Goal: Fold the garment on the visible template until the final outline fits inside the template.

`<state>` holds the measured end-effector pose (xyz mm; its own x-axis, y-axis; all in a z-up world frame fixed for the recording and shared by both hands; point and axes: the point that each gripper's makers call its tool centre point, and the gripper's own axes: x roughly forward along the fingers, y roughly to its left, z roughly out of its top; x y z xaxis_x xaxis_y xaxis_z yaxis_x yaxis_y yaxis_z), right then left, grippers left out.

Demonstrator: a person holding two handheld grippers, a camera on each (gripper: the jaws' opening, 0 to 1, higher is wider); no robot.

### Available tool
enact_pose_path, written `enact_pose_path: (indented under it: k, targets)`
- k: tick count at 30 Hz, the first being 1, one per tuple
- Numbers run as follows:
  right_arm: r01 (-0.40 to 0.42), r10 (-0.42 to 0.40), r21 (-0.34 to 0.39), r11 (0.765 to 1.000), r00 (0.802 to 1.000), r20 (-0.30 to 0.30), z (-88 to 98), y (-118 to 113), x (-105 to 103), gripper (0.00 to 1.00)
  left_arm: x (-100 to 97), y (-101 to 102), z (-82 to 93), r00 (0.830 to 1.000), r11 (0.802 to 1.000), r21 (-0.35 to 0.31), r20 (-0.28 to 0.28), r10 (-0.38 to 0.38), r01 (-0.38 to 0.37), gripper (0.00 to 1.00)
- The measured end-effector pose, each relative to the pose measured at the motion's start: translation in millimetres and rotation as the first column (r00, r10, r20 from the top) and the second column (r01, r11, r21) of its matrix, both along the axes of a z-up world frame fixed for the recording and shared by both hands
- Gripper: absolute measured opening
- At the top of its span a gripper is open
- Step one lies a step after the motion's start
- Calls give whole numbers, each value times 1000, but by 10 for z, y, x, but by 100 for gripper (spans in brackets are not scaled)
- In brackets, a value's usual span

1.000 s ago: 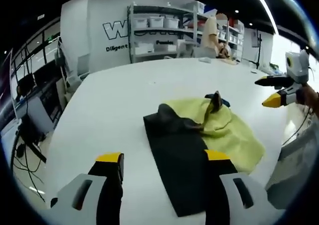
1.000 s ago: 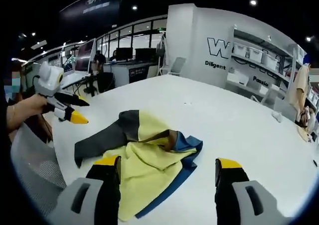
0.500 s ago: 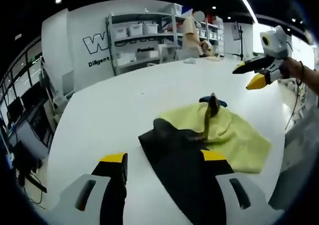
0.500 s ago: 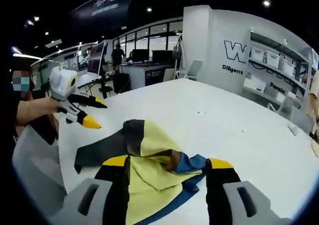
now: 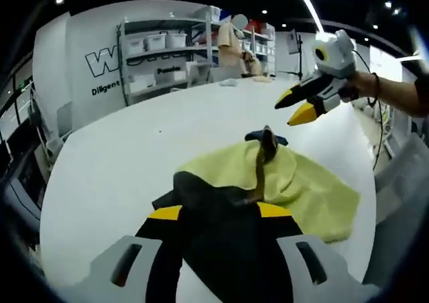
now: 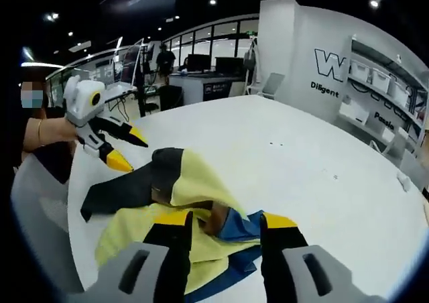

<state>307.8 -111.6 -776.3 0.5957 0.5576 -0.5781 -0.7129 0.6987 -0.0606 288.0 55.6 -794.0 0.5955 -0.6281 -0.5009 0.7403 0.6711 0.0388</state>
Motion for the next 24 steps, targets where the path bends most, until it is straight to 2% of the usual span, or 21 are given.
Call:
enact_pose_path:
  k: [3, 6, 7, 8, 14, 17, 22, 24]
  targets:
    - [-11, 11, -18, 1000, 1000, 15, -45, 0, 40, 24, 0, -57, -45, 1000, 1000, 1, -16, -19, 19, 36]
    - [-24, 24, -31, 999, 1000, 19, -67, -11, 88, 24, 16, -129, -134, 999, 999, 12, -20, -40, 40, 36]
    - [-38, 39, -38, 999, 999, 24, -81, -11, 97, 25, 43, -122, -184, 998, 996, 60, 2, -61, 61, 36]
    - [-42, 43, -41, 998, 999, 23, -91, -14, 99, 25, 58, -110, -201, 998, 995, 77, 9, -61, 61, 36]
    - [-48, 50, -102, 994, 999, 9, -261, -145, 184, 21, 114, -150, -354, 997, 989, 120, -7, -81, 81, 33]
    - [-47, 48, -113, 993, 999, 4, -309, -185, 222, 18, 95, -195, -379, 996, 989, 121, -9, -90, 90, 28]
    - [-80, 82, -124, 989, 996, 17, -377, -158, 262, 15, 89, -230, -483, 995, 985, 144, -21, -97, 99, 28]
    - [-87, 90, -125, 988, 996, 22, -397, -138, 274, 11, 81, -256, -493, 995, 990, 109, -48, -83, 88, 28]
